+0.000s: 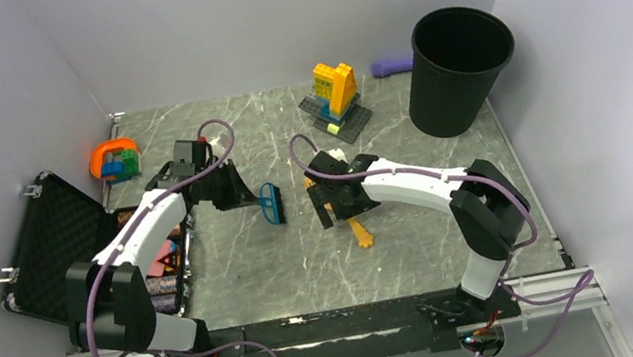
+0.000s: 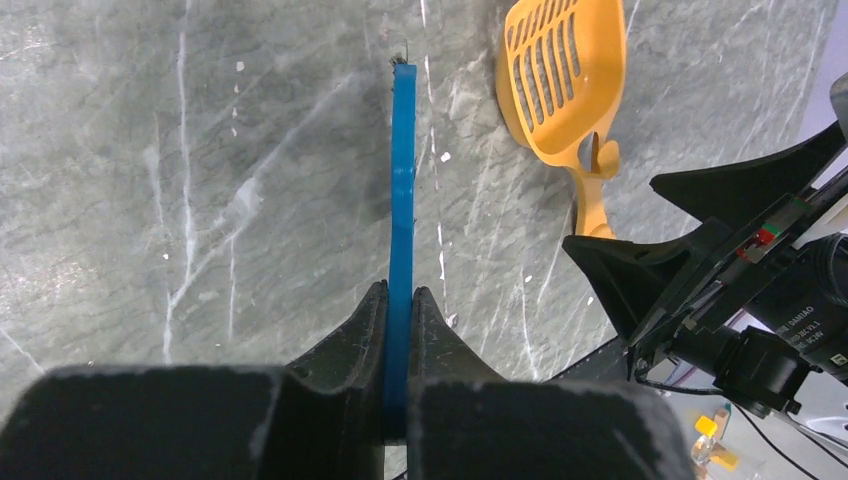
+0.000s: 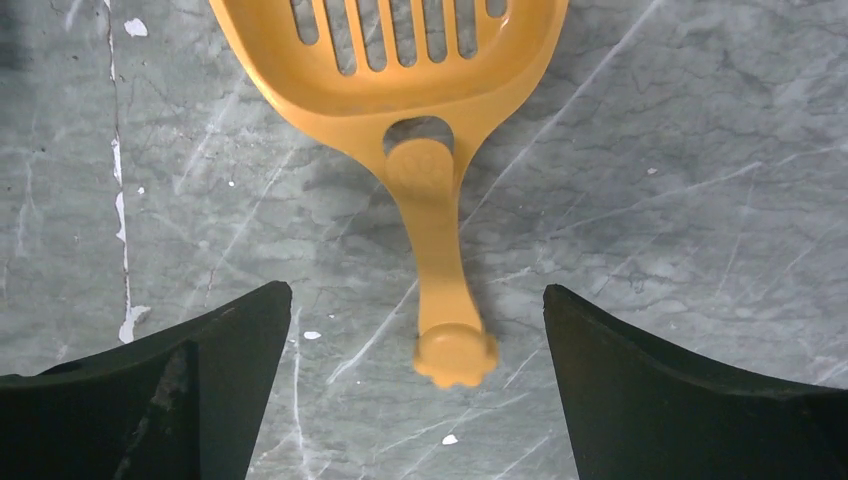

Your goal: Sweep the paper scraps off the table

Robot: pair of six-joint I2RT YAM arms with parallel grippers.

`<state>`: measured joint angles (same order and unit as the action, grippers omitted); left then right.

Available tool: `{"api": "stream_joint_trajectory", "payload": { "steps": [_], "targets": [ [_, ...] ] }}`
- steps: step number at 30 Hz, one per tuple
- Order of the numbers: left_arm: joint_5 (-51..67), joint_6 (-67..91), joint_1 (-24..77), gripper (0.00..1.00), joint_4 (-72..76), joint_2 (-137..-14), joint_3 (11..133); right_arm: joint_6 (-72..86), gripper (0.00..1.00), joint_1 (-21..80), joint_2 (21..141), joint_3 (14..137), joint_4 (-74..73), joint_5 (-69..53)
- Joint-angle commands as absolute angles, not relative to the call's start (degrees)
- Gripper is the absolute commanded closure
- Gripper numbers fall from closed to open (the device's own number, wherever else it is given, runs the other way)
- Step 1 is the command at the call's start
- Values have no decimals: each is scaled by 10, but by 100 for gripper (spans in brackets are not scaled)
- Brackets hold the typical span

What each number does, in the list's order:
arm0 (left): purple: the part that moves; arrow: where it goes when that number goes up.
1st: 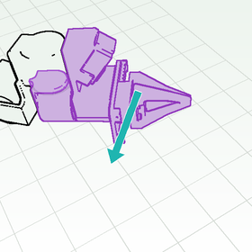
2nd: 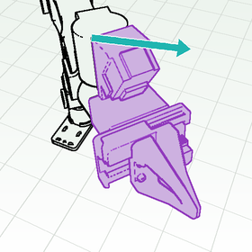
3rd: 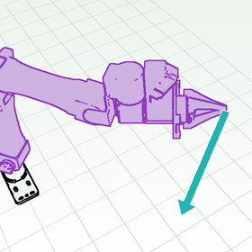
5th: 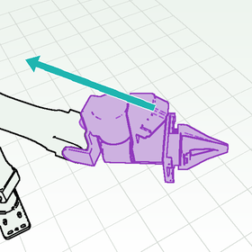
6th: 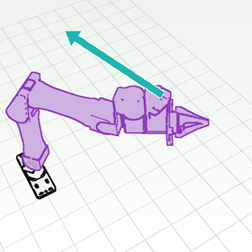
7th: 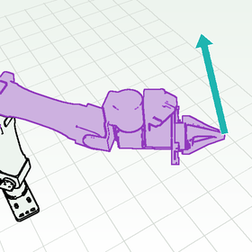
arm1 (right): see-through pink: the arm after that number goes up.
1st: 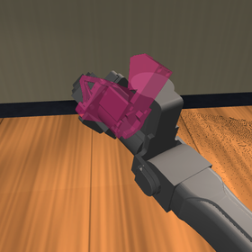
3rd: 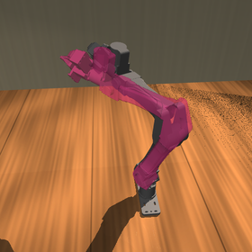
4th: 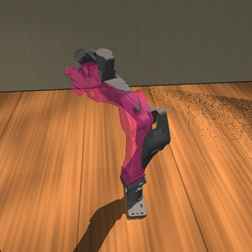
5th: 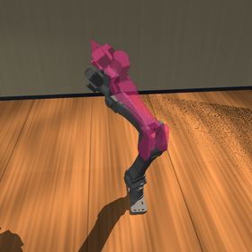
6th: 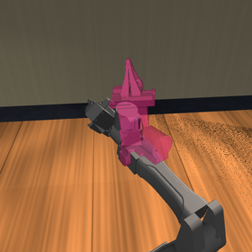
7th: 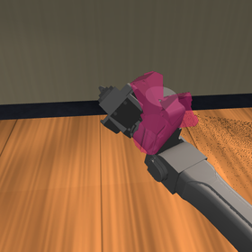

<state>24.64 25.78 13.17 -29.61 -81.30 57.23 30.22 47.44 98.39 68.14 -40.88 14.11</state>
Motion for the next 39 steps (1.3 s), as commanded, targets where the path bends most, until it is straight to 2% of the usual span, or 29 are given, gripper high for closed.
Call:
{"api": "stream_joint_trajectory", "payload": {
  "steps": [1,11,12,13,15,16,17,23,27,35,39],
  "targets": [
    [280,265,137,100,-263,-814,577,317,0,476,939,694,-391,174],
    [294,275,155,94,-241,-837,583,311,0,474,844,653,-349,219],
    [290,275,156,88,-247,-839,586,312,0,474,839,649,-345,219],
    [286,273,156,71,-252,-838,587,312,0,474,836,645,-343,218],
    [266,271,156,21,-261,-822,586,312,0,473,829,642,-339,217],
    [255,267,156,4,-259,-807,583,313,0,473,826,642,-338,217],
    [239,260,156,1,-261,-792,584,313,0,474,825,641,-337,218],
    [140,204,156,1,-330,-730,638,307,0,473,797,647,-327,233],
    [53,177,156,1,-339,-653,641,275,0,473,738,644,-301,257],
    [-73,158,156,1,-296,-469,568,240,0,472,573,578,-229,350],
    [-62,145,157,1,-236,-366,489,238,0,472,513,535,-209,373]
  ]
}}
